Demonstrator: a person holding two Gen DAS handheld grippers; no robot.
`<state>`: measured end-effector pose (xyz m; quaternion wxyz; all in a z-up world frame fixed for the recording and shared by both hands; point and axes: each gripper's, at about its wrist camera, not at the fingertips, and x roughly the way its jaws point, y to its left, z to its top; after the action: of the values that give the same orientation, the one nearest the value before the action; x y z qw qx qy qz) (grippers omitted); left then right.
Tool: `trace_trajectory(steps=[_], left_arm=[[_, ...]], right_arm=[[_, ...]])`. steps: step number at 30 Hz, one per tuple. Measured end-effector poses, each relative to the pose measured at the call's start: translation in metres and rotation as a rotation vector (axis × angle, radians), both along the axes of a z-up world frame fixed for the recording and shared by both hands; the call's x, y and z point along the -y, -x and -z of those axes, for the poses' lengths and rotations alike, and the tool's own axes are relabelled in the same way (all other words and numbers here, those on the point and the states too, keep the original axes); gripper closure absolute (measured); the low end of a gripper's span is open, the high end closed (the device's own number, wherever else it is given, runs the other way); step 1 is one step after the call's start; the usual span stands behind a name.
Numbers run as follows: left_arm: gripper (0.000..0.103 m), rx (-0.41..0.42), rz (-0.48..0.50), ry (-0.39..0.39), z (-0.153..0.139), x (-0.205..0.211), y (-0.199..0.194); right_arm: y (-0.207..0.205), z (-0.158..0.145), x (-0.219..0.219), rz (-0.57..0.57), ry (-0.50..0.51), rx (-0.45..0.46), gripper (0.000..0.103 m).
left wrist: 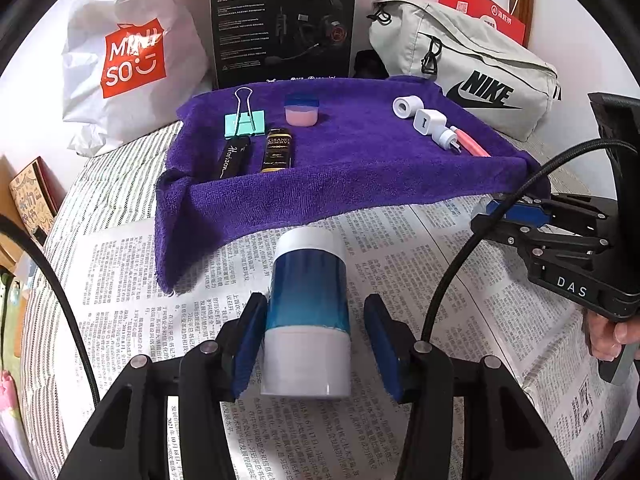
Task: Organize rigid objects
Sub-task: 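Carry bottle toward towel with left tool while right tool grasps and lifts clear cup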
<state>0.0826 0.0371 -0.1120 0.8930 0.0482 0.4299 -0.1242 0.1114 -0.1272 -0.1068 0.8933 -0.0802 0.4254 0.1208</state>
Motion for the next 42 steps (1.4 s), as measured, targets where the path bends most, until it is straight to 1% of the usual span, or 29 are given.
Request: trace_trajectory(steps=[4, 5, 6, 9, 14, 17, 19, 23, 29, 35, 42], left_arm=[[0.057, 0.001, 0.000, 0.000, 0.000, 0.000, 0.000], [0.066, 0.005, -0.004, -0.003, -0.001, 0.000, 0.001], [0.069, 0.008, -0.010, -0.003, -0.001, -0.001, 0.001], [0.069, -0.002, -0.008, 0.019, -0.002, -0.004, 0.000], [0.069, -0.016, -0.001, -0.013, -0.004, -0.002, 0.000], [0.069, -0.033, -0.008, -0.008, -0.006, -0.003, 0.001], [0.069, -0.037, -0.021, -0.007, -0.009, -0.004, 0.001], [0.069, -0.027, -0.023, -0.010, -0.019, -0.006, 0.003], [0.069, -0.025, -0.036, 0.022, -0.037, -0.012, 0.001], [0.069, -0.010, -0.034, 0.004, -0.057, -0.010, -0.005], [0.069, 0.000, -0.045, -0.012, -0.072, -0.009, -0.023]], right_arm=[[0.000, 0.000, -0.001, -0.001, 0.001, 0.001, 0.076], [0.000, 0.000, 0.000, -0.001, 0.000, 0.001, 0.076], [0.000, 0.000, 0.000, 0.000, 0.000, 0.001, 0.076], [-0.001, 0.000, -0.001, 0.000, -0.001, 0.000, 0.076], [-0.003, -0.001, 0.002, 0.003, -0.024, -0.018, 0.076], [-0.003, -0.004, 0.003, 0.001, -0.032, -0.037, 0.076], [0.001, -0.007, 0.005, -0.002, -0.038, -0.034, 0.076], [0.005, -0.016, 0.010, -0.003, -0.046, -0.031, 0.076], [0.007, -0.032, 0.021, 0.009, -0.070, -0.017, 0.076], [0.002, -0.049, 0.031, 0.024, -0.098, -0.001, 0.076], [-0.011, -0.066, 0.038, 0.015, -0.121, 0.018, 0.076]])
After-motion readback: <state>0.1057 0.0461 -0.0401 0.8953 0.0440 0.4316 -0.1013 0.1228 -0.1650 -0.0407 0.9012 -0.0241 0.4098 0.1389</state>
